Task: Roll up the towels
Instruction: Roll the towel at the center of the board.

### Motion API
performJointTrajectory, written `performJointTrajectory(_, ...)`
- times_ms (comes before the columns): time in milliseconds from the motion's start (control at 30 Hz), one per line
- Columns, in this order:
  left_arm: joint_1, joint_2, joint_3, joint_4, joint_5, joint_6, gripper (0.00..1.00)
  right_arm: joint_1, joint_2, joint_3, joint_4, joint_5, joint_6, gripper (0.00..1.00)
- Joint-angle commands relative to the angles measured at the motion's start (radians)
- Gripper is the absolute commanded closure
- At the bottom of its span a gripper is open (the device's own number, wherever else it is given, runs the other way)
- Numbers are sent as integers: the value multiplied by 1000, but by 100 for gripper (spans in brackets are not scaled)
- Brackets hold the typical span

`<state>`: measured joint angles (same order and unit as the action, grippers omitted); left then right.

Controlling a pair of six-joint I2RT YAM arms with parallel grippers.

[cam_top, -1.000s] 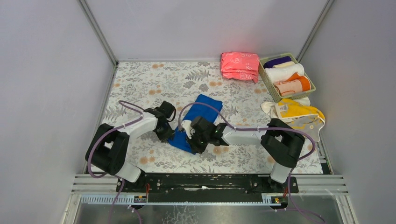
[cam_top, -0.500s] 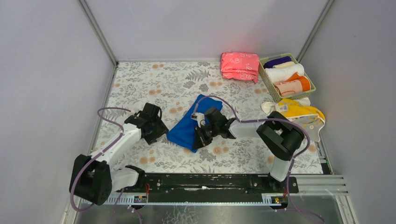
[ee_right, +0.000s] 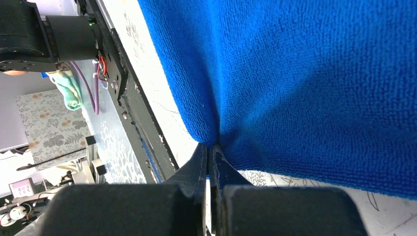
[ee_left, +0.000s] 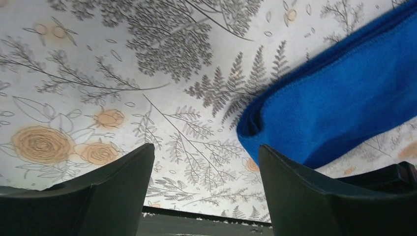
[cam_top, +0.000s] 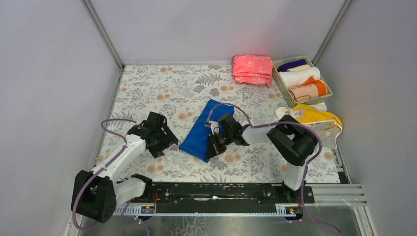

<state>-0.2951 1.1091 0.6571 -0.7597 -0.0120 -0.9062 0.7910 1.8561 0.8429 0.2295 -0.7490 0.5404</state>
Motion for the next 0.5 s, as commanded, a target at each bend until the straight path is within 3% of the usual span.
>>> performJointTrajectory(0, -39, -36, 9, 61, 76, -58, 22, -3, -44, 13, -29, -3, -12, 100)
performJointTrajectory(133, -54, -55, -40, 149, 123, -115, 22, -3, -28, 32, -33, -5, -5, 100)
performJointTrajectory(300, -77, 48, -30, 216, 107, -125, 23, -3, -25, 48, -55, -3, -19, 99)
performJointTrajectory(467, -83, 160, 0, 233, 81, -107, 33, -3, -37, 56, -67, -2, -21, 99)
